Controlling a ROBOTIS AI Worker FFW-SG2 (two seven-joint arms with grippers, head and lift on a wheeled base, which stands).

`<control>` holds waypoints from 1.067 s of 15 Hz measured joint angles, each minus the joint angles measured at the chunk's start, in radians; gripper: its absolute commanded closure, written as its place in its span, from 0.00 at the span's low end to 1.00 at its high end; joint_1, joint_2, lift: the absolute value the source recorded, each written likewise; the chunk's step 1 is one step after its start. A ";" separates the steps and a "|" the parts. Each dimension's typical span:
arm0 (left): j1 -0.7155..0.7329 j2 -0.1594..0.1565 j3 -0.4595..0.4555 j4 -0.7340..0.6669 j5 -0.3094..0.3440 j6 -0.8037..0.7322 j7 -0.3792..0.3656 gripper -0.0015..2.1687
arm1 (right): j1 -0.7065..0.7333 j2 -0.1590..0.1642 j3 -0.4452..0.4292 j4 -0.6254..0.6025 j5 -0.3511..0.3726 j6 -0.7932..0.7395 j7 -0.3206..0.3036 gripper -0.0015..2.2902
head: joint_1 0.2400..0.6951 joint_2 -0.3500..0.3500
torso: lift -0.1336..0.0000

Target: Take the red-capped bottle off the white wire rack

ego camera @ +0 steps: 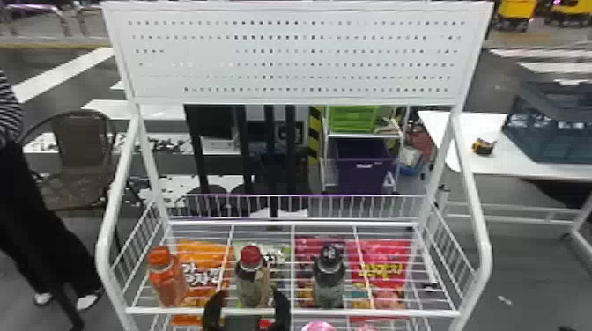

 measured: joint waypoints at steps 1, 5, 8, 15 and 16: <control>-0.022 -0.005 0.001 0.027 0.007 -0.011 0.000 0.04 | 0.002 0.000 0.000 0.003 0.000 -0.008 0.000 0.60 | 0.57 0.50 | 1.00; -0.098 -0.017 0.004 0.113 0.034 -0.021 -0.001 0.04 | 0.012 -0.002 -0.001 0.011 -0.002 -0.043 0.000 0.60 | 0.57 0.50 | 1.00; -0.141 -0.021 0.018 0.151 0.058 -0.022 -0.001 0.16 | 0.017 -0.004 -0.004 0.012 -0.008 -0.053 0.000 0.60 | 0.57 0.50 | 1.00; -0.124 0.001 0.013 0.072 0.077 0.063 -0.028 0.99 | 0.007 -0.007 -0.005 0.018 -0.009 -0.042 0.000 0.60 | 0.57 0.50 | 1.00; -0.093 0.006 0.009 0.009 0.067 0.095 -0.027 0.99 | 0.005 -0.007 -0.005 0.018 -0.009 -0.036 0.000 0.60 | 0.57 0.50 | 1.00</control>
